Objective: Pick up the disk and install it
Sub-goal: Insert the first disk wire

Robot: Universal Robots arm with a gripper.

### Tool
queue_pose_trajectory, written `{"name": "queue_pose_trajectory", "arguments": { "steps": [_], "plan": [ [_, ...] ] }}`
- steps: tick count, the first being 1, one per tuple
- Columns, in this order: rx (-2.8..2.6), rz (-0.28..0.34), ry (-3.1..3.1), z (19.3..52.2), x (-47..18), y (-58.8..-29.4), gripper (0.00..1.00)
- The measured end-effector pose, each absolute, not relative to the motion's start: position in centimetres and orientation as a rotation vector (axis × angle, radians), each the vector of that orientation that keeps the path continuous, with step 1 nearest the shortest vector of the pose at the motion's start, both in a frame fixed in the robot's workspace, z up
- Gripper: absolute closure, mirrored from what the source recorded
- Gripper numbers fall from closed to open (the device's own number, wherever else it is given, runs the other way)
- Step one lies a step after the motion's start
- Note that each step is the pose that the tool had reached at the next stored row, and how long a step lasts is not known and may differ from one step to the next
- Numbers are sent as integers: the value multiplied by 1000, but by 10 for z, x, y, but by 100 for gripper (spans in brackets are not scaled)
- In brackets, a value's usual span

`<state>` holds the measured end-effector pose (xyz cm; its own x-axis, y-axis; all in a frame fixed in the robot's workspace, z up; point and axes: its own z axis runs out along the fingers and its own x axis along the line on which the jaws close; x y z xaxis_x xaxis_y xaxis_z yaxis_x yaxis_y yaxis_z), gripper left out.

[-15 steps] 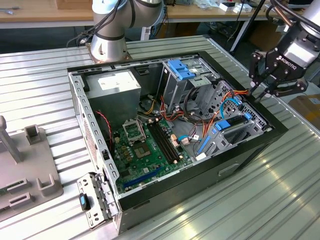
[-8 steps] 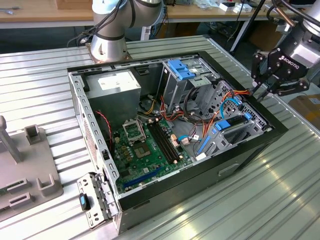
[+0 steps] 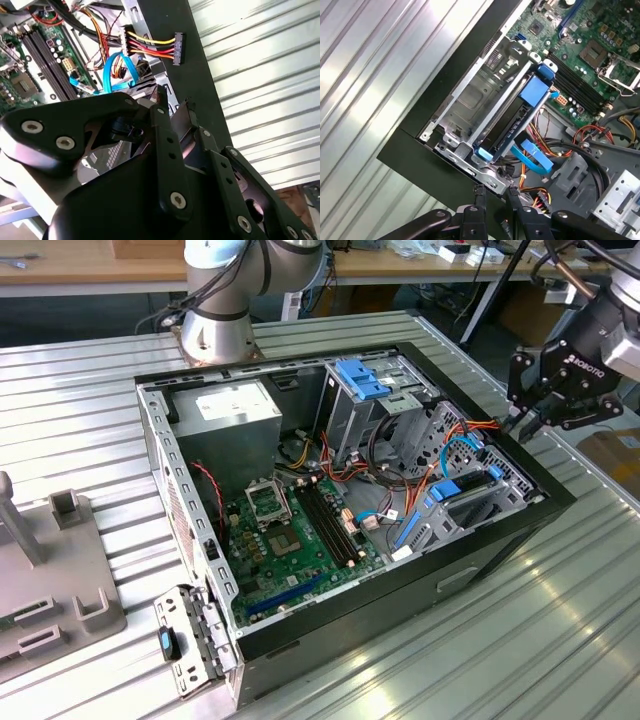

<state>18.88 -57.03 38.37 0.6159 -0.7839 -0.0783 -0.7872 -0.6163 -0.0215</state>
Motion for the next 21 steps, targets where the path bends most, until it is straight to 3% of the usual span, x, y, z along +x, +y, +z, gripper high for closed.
{"name": "queue_pose_trajectory", "arguments": {
  "steps": [21],
  "plan": [
    [-2853, 98, 1018, 380, 187, -570, 70]
  ]
}}
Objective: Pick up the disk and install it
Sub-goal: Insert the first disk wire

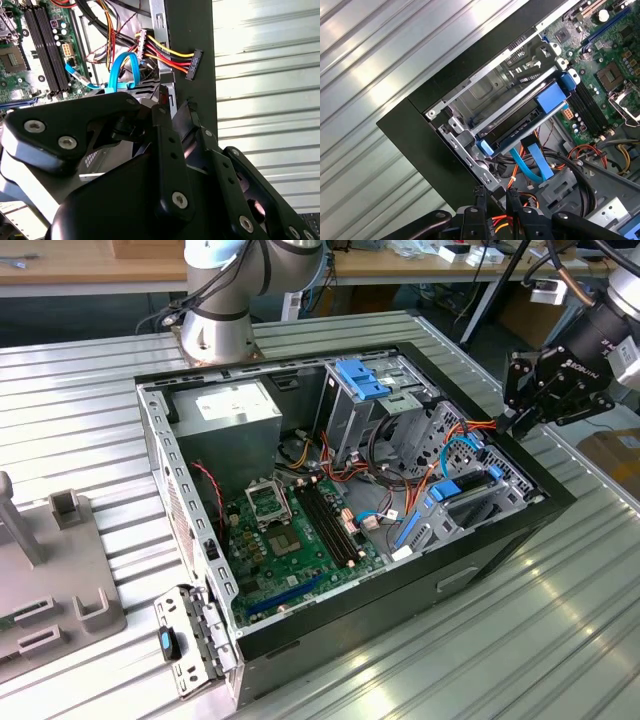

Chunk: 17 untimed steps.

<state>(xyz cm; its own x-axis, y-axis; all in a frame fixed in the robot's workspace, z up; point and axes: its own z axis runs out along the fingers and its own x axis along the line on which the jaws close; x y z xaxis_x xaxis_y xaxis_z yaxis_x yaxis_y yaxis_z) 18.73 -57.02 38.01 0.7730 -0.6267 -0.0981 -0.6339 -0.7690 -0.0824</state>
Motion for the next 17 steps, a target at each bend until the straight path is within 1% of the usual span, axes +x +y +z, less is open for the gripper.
{"name": "queue_pose_trajectory", "arguments": {
  "steps": [5, 7, 8, 17],
  "plan": [
    [-2849, 93, 1016, 380, 186, -570, 70],
    [-2826, 64, 1000, 380, 182, -570, 70],
    [-2822, 60, 998, 380, 181, -570, 70],
    [-2827, 61, 984, 380, 183, -569, 70]
  ]
}}
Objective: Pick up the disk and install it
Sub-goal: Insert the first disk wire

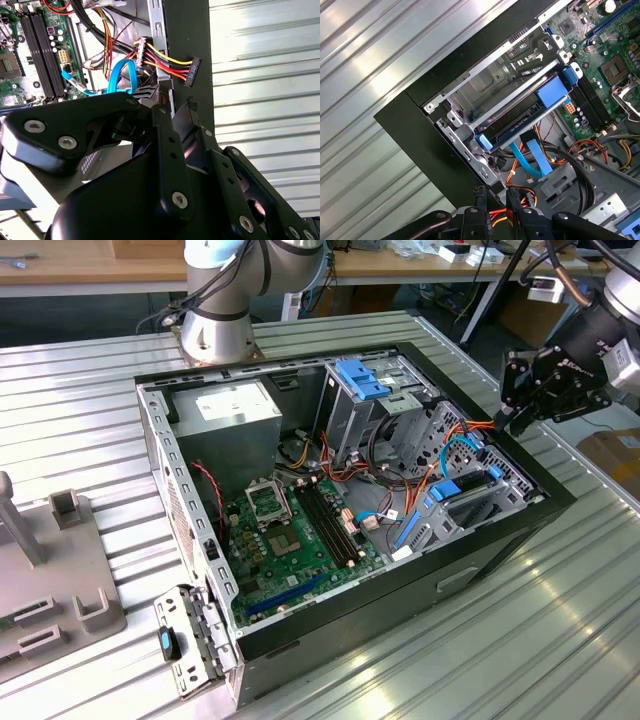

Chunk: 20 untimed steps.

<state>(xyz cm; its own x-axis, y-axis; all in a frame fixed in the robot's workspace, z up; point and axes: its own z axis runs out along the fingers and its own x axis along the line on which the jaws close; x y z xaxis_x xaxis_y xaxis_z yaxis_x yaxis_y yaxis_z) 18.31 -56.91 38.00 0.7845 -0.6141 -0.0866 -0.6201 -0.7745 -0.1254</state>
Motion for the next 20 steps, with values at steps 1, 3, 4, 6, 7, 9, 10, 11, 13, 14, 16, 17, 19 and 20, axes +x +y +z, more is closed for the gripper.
{"name": "queue_pose_trajectory", "arguments": {
  "steps": [1, 3, 4, 6, 7, 9, 10, 11, 13, 14, 16, 17, 19, 20],
  "plan": [
    [-2830, 62, 977, 380, 184, -568, 70],
    [-2835, 63, 963, 380, 186, -567, 70],
    [-2839, 64, 950, 380, 189, -567, 70],
    [-2843, 65, 939, 380, 192, -566, 70],
    [-2845, 65, 933, 380, 192, -566, 70],
    [-2845, 65, 932, 380, 193, -566, 70],
    [-2846, 65, 932, 380, 193, -566, 70],
    [-2845, 65, 932, 380, 193, -566, 70],
    [-2846, 65, 931, 380, 193, -565, 70],
    [-2846, 65, 931, 380, 193, -564, 70],
    [-2848, 65, 922, 380, 194, -562, 70],
    [-2850, 58, 910, 379, 194, -562, 70],
    [-2850, 11, 883, 379, 194, -562, 70],
    [-2848, -10, 873, 379, 194, -562, 70]
  ]
}}
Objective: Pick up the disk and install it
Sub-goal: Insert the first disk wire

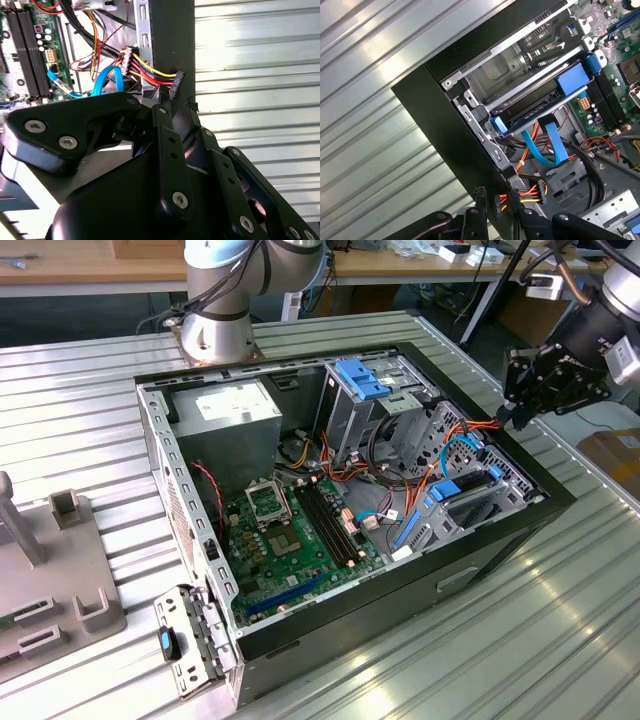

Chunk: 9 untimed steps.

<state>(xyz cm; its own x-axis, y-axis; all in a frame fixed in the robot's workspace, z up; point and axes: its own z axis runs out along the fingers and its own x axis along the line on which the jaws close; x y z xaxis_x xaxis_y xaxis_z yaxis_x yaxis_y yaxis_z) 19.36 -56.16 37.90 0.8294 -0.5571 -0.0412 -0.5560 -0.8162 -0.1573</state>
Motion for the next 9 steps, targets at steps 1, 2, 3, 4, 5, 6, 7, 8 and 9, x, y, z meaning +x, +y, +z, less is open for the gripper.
{"name": "queue_pose_trajectory", "arguments": {
  "steps": [1, 2, 3, 4, 5, 6, 7, 8, 9],
  "plan": [
    [-2847, -19, 868, 379, 193, -562, 70],
    [-2847, -29, 861, 378, 193, -562, 70],
    [-2847, -35, 855, 377, 192, -562, 70],
    [-2848, -38, 851, 376, 191, -562, 70],
    [-2848, -39, 847, 375, 190, -562, 70],
    [-2849, -41, 843, 374, 190, -562, 70],
    [-2848, -43, 838, 373, 188, -562, 70],
    [-2848, -43, 836, 373, 188, -562, 70],
    [-2848, -43, 836, 373, 188, -562, 70]
  ]
}}
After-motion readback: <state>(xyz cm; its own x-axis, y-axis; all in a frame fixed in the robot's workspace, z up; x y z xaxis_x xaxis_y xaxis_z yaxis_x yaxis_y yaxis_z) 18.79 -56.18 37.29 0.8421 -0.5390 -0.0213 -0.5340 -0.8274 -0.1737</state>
